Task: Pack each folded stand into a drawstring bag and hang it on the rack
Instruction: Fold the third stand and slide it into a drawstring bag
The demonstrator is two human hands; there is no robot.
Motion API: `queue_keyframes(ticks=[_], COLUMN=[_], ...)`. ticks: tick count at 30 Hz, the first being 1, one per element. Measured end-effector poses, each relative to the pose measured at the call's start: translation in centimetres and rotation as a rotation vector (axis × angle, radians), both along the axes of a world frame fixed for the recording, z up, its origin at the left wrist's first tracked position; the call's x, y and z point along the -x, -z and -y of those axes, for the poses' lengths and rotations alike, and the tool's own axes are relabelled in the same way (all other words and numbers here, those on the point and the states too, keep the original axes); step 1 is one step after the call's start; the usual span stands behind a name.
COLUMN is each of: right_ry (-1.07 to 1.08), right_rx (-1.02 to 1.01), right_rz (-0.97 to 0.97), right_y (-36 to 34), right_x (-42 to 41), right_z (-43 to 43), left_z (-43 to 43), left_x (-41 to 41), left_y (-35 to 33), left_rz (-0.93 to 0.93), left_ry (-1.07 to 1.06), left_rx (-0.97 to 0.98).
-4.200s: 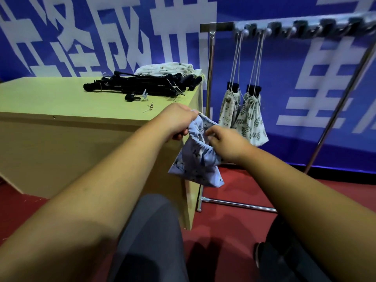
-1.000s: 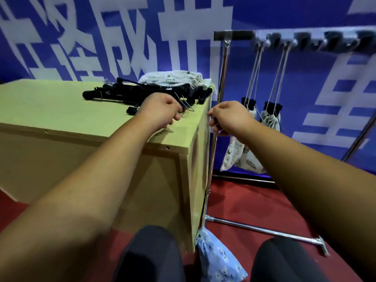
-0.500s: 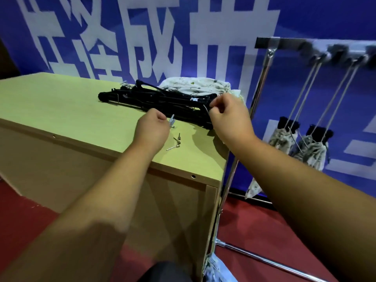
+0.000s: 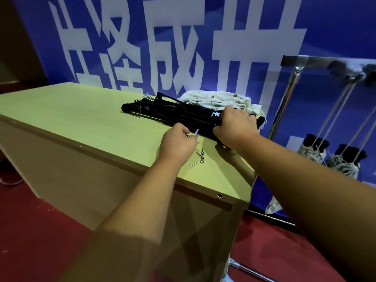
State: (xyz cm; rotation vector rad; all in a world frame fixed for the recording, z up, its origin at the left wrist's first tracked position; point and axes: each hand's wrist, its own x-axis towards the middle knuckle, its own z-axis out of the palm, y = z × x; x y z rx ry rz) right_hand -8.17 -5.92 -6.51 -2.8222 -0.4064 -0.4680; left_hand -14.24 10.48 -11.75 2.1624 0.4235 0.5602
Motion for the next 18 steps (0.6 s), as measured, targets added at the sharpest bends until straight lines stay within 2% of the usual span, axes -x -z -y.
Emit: queue_keyframes(ticks=[3,7,13,18], right_ry=[-0.031,-0.061,-0.052,-0.070], right_rx=[0.048,0.060,-0.273,-0.387], right_rz=[-0.016,-0.147,-0.240,-0.217], right_y=[-1.2,-2.9,-2.8,-2.6], right_x=[0.4,0.5,1.0,2.8], right_z=[-1.1,-2.5,-3.7,-4.3], left_z=[0.0,-0.1,-0.5,-0.8], left_x=[0.0,-0.2,-0.2,0.6], left_y=[0.0,-0.1,-0.5,-1.1], left_rz=[0.008,0.026,0.044,0.093], left_ry=[0.004,0.011,0.046,0.092], left_rx=[0.038,0.111,0.202,0.413])
